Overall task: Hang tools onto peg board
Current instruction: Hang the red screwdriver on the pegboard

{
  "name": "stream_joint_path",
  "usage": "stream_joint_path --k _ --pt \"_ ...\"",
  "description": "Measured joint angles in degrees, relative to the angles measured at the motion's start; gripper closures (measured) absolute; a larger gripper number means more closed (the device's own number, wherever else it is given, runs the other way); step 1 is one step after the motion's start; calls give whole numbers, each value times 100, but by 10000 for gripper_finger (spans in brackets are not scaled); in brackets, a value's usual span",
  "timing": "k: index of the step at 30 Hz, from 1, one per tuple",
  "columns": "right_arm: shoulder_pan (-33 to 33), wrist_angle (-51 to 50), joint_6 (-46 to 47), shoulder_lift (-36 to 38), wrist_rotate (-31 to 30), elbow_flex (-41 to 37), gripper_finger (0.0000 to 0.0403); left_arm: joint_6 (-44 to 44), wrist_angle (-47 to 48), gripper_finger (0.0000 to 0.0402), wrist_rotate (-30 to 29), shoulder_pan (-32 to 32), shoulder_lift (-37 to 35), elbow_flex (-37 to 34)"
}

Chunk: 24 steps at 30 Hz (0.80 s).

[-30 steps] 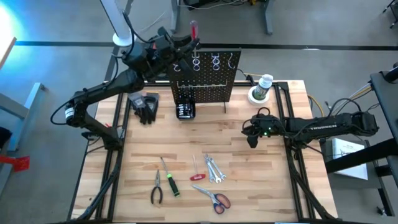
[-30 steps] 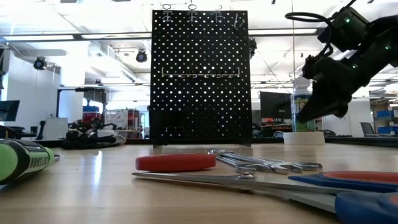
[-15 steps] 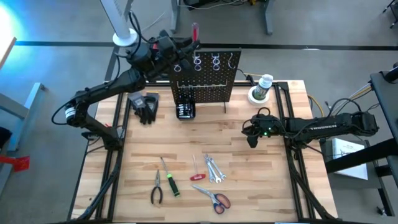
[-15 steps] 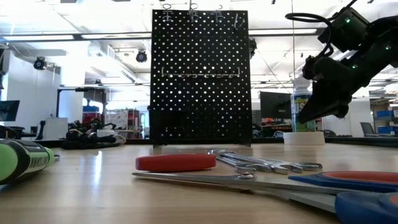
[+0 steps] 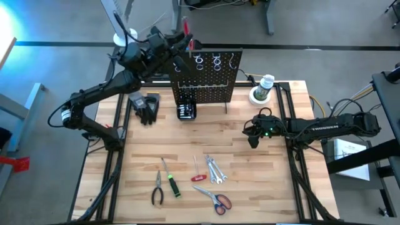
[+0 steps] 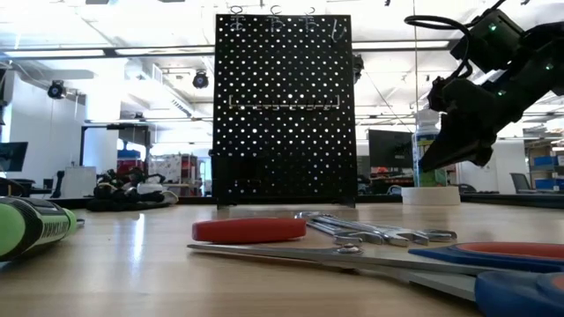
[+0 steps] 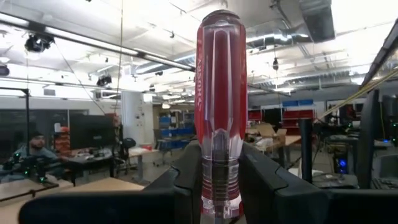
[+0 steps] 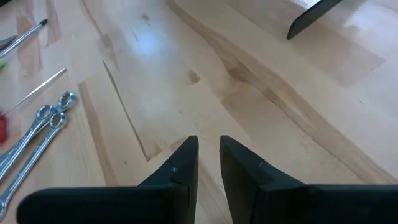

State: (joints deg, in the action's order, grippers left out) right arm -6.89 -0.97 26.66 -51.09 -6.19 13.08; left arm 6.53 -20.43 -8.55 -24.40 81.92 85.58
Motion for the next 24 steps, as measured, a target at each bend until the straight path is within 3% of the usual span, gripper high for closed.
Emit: stream_joint_path --k 7,24 --pt "0 53 -13 0 -280 0 339 -115 -116 341 64 3 101 0" --pt "0 254 35 0 -294 -2 348 -358 -455 341 367 2 275 0"
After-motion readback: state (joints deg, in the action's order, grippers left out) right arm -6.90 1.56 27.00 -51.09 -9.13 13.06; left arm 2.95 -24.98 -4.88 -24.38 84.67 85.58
